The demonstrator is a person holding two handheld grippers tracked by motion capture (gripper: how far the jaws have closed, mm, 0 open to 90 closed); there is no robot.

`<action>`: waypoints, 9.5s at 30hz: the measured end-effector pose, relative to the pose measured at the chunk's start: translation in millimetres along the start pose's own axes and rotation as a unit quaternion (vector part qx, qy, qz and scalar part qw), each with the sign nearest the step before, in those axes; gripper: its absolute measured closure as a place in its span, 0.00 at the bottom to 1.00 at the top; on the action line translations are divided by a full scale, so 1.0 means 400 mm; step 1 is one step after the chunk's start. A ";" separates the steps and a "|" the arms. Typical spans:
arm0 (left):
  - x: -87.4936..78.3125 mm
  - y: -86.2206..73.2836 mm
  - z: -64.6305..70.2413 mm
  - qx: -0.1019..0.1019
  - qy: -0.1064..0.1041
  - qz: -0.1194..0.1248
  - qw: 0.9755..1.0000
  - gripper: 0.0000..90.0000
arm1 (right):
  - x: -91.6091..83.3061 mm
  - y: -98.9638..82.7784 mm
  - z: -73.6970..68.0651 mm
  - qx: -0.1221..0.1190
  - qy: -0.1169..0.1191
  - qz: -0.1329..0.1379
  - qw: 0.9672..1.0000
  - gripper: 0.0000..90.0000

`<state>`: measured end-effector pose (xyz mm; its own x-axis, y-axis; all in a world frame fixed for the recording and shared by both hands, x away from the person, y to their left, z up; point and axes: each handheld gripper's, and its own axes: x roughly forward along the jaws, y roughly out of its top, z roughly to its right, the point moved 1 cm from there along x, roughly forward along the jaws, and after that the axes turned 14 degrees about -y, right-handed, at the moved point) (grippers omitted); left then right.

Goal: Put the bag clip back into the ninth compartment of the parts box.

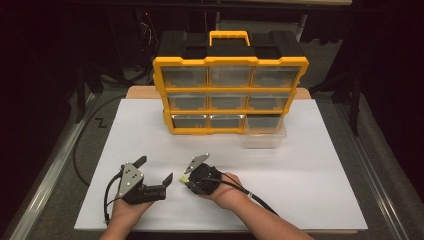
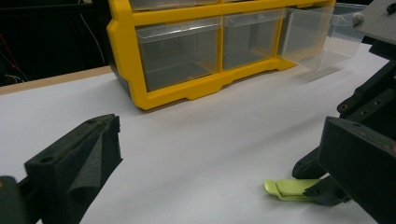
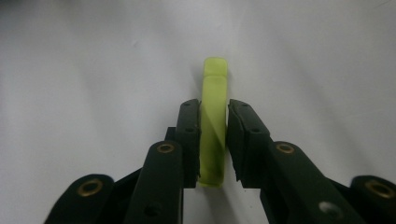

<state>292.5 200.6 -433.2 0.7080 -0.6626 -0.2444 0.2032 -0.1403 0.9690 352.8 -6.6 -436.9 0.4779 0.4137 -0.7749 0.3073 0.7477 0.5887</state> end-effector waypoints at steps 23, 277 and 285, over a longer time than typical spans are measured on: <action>-0.002 0.000 0.000 -0.002 0.002 0.000 1.000 0.00 | -0.021 -0.002 -0.003 -0.023 -0.001 0.002 1.000 0.89; -0.007 -0.008 0.005 0.002 -0.012 0.000 1.000 0.00 | -0.280 0.024 0.585 -0.091 -0.050 -0.206 0.973 0.89; -0.007 -0.009 0.005 0.001 -0.012 0.000 1.000 0.00 | -0.254 0.020 0.594 -0.094 -0.056 -0.208 0.972 0.89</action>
<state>288.3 201.4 -435.8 0.6915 -0.6801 -0.2434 0.2018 -0.1417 0.9691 502.0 -166.1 -298.8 0.4338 0.0041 -0.9010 0.3422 0.9243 0.1689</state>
